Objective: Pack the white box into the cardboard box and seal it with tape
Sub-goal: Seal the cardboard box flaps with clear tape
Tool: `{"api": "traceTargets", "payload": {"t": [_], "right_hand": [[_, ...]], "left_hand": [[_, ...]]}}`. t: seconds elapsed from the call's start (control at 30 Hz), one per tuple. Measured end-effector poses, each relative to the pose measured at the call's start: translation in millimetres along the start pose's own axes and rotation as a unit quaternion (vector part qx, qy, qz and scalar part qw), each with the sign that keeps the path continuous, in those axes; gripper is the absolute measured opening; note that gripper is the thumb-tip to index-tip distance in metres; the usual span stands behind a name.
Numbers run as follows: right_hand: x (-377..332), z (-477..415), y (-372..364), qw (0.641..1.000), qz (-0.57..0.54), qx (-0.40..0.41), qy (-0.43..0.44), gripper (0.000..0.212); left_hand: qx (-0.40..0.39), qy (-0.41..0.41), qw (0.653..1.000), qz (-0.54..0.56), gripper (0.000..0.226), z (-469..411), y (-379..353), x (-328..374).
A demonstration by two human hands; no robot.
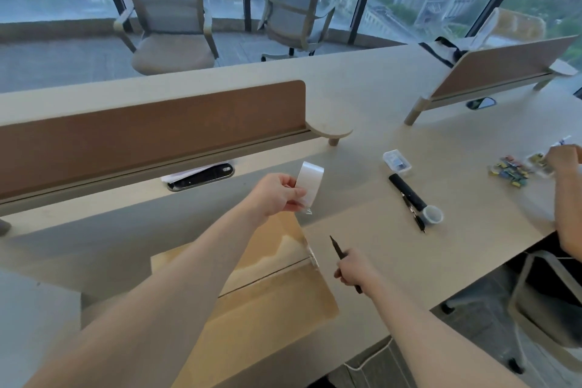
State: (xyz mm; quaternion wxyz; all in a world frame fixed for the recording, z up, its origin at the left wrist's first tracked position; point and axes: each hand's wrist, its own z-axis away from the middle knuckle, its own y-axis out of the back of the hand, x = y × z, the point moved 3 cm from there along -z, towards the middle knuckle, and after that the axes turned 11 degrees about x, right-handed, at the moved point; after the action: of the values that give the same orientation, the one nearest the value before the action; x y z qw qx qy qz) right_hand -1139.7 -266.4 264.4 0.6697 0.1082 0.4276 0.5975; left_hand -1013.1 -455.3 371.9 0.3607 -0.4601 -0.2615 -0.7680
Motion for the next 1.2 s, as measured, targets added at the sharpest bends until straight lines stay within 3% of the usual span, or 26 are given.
{"api": "traceTargets", "payload": {"t": [0.13,0.37,0.77,0.9,1.0,1.1,1.2], "right_hand": [[9.5,-36.1,-0.6,0.999,0.043,0.022,0.006,0.012],[10.5,-93.0,-7.6,0.978,0.196,0.034,0.065,0.027],[-8.7,-143.3,10.4,0.954,0.244,0.036,0.174,0.018],[-70.5,-148.6,63.2,0.963,0.08,0.11,0.233,0.017],[-123.6,-138.2,102.2,0.938,-0.041,0.116,0.325,0.019],[-159.7,-125.3,113.7,0.908,0.002,0.036,0.417,0.029],[-167.7,-122.9,113.0,0.901,0.071,-0.012,0.427,0.032]], "left_hand": [[0.004,0.002,1.0,-0.007,0.005,-14.3,-7.9,-1.0],[0.04,0.038,0.998,0.011,0.004,-43.1,-19.6,-13.6],[0.083,0.076,0.986,-0.121,0.017,-86.8,-53.9,-19.3],[0.072,0.052,0.953,-0.291,0.016,-91.6,-72.7,-0.1],[0.06,0.029,0.913,-0.402,0.015,-96.1,-85.4,20.8],[0.036,-0.001,0.886,-0.462,0.031,-102.6,-97.9,41.9],[0.023,-0.028,0.87,-0.491,0.035,-113.0,-105.9,59.8]]}}
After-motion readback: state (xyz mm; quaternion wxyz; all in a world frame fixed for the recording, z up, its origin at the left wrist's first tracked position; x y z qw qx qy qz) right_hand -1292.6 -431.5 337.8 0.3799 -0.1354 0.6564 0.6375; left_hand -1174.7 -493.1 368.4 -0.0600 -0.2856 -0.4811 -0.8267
